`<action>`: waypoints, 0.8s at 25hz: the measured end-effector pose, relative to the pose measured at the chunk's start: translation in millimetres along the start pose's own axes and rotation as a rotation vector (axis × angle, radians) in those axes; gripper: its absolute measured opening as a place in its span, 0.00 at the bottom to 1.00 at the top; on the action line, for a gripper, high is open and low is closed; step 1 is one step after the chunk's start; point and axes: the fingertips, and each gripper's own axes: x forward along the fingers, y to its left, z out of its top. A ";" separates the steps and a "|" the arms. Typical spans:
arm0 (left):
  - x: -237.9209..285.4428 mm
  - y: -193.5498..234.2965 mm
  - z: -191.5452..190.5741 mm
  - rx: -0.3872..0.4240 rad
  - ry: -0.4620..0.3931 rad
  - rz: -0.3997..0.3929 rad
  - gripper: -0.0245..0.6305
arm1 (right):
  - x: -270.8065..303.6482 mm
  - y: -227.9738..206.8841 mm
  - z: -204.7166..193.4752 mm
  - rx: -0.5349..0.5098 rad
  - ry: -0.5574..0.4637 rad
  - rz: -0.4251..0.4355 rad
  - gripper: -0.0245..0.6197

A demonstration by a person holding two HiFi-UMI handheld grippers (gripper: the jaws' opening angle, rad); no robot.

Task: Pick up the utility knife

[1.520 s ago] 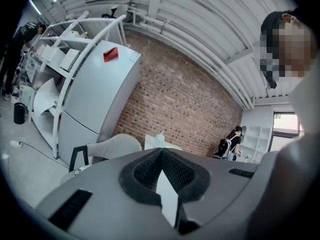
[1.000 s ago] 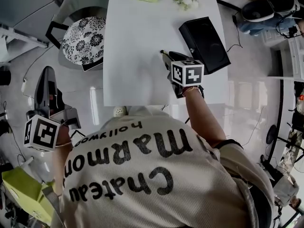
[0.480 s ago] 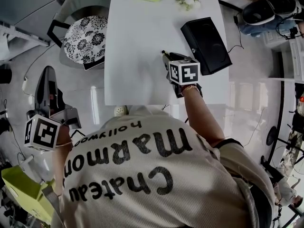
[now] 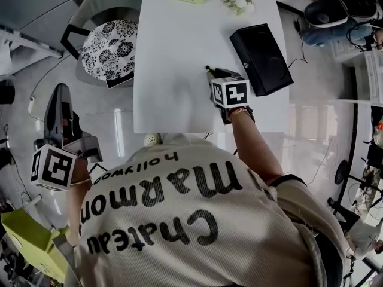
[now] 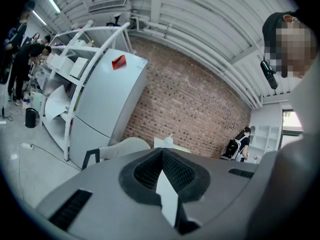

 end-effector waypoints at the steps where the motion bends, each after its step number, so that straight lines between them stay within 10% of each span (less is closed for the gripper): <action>1: 0.1 0.5 1.1 -0.002 -0.002 -0.001 0.04 | -0.2 -0.5 0.3 -0.001 0.004 -0.004 0.18; 20: 6.1 19.4 8.7 0.015 0.018 -0.001 0.04 | -1.7 -0.1 -1.5 0.080 0.031 -0.075 0.16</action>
